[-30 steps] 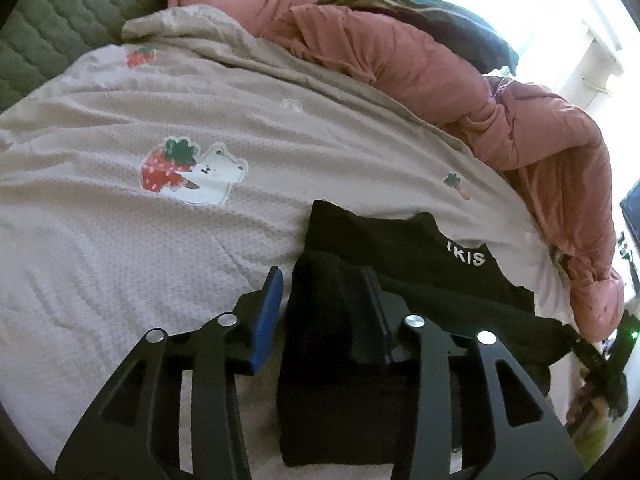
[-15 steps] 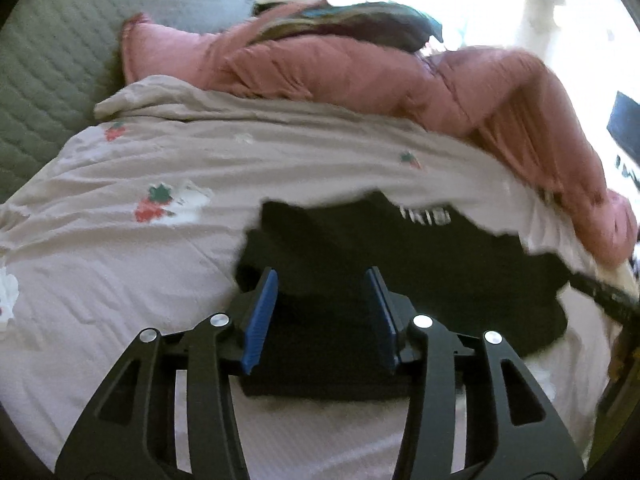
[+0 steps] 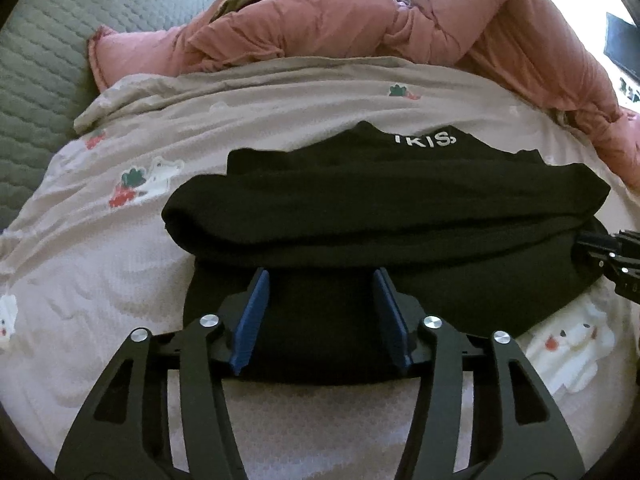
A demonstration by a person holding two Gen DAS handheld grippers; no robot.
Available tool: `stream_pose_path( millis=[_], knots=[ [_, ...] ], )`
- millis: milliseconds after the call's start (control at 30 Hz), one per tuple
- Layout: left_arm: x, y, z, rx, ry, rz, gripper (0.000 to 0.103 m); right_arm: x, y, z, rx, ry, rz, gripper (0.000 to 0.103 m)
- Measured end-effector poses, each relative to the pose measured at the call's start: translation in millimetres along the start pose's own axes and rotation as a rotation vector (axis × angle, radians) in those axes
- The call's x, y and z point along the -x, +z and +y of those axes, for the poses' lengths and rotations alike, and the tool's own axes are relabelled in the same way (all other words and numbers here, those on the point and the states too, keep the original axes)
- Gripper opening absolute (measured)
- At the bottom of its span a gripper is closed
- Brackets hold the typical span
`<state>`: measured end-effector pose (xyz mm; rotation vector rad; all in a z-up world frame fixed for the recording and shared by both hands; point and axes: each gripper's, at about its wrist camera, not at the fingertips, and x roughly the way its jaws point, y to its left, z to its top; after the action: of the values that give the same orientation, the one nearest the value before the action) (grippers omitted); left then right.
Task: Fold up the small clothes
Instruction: 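Grasp and straighten the folded sweatshirt edges with both tools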
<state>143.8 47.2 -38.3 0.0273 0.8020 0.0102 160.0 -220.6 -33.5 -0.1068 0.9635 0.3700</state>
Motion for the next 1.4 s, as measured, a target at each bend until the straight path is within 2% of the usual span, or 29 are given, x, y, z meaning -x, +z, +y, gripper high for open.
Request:
stream_pose_path(
  millis=[400,633,867,1000,1100,1200,1400],
  knots=[
    [-28,32,4,0.005,-0.018,0.024,0.052,-25,37,-14,0.023,-0.038,-0.001,0.024],
    [-54,62,18,0.035,-0.021,0.06,0.052,-41,67,-34,-0.065,-0.003,0.0,0.024],
    [-57,90,48,0.125,-0.007,0.026,0.053,-49,90,-58,-0.148,-0.032,-0.022,0.027],
    [-51,90,66,0.187,-0.019,0.006,0.056,-46,91,-74,-0.207,-0.064,-0.039,0.027],
    [-46,83,82,0.247,-0.006,-0.003,0.056,-38,85,-83,-0.241,-0.076,-0.061,0.035],
    [-44,74,91,0.297,-0.03,0.001,0.056,-27,77,-90,-0.268,-0.095,-0.088,0.036],
    [-41,47,100,0.359,-0.073,0.006,0.057,-13,59,-103,-0.29,-0.16,-0.107,0.048]
  ],
)
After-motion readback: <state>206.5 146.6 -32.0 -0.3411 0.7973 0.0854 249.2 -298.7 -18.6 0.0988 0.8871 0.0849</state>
